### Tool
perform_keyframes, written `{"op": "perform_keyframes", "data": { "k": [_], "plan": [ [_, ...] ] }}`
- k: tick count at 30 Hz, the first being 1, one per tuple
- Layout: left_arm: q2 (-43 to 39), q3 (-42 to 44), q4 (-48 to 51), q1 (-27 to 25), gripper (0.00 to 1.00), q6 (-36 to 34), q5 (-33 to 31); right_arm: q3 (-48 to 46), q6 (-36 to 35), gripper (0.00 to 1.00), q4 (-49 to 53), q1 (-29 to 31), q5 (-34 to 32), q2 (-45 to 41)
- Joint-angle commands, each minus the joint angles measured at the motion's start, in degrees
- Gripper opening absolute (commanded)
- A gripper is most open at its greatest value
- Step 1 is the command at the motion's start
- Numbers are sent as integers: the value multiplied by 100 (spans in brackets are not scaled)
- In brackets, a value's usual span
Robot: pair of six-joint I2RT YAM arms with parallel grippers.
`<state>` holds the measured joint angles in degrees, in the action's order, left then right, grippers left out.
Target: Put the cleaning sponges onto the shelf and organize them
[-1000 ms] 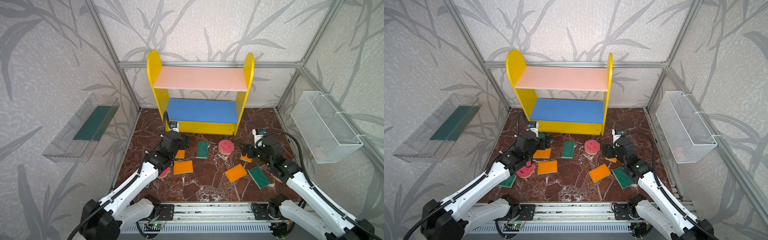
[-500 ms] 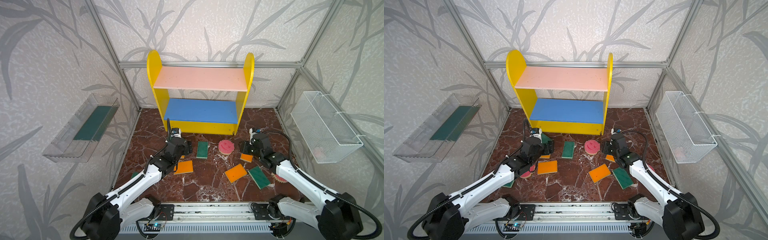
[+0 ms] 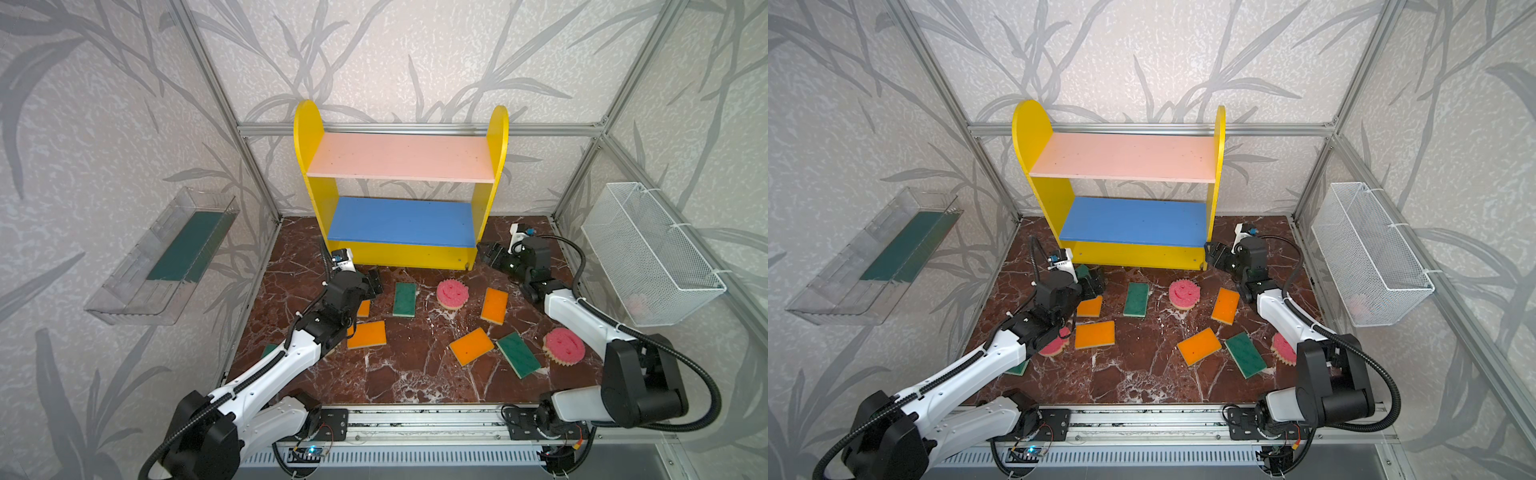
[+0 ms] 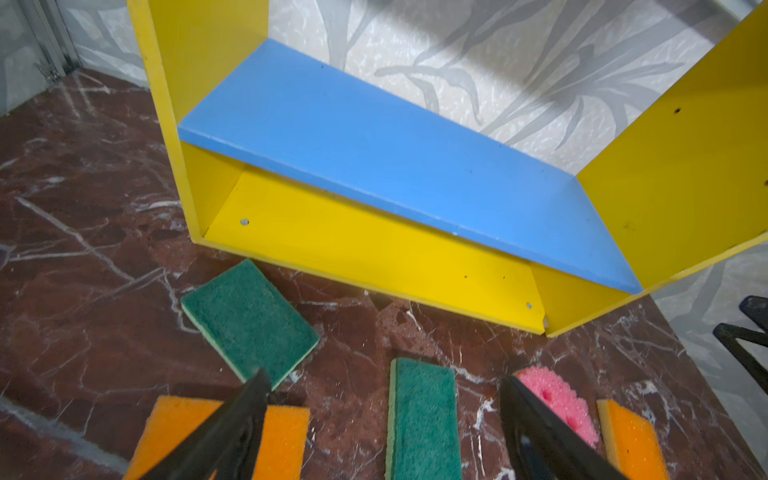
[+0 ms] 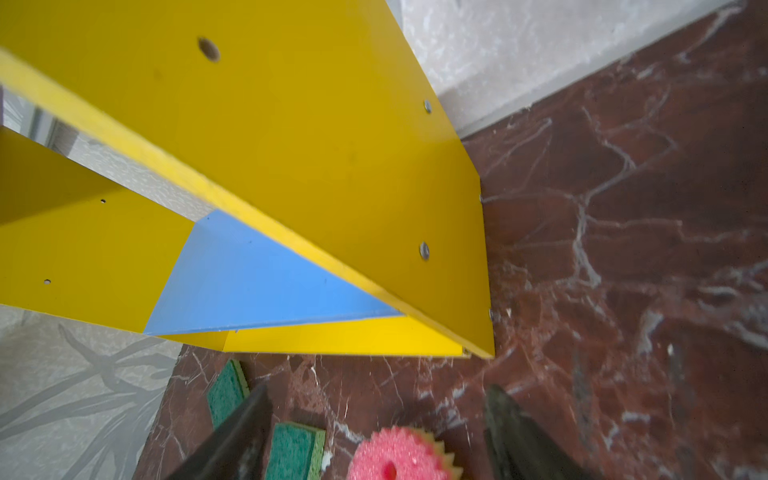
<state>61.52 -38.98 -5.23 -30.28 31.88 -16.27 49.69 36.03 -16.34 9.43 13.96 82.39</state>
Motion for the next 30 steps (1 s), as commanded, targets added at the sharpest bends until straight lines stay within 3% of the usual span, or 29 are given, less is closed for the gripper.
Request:
{"op": "perform_keyframes", "data": {
  "k": [1,8,20,26,30],
  "plan": [
    [130,-399,-3,44,88,-27,-149,338,280,83,-608,-71,296,326],
    [268,-754,155,153,88,-219,-137,961,678,76,-1025,-225,418,1161],
    [484,-1058,399,216,88,-437,-84,1820,1207,33,-1473,-579,567,2310],
    [553,-1068,477,224,88,-455,-78,2407,1239,33,-1368,-614,613,2783],
    [582,-1046,523,234,88,-429,-45,2554,1212,45,-1354,-626,652,2890]
  ]
}}
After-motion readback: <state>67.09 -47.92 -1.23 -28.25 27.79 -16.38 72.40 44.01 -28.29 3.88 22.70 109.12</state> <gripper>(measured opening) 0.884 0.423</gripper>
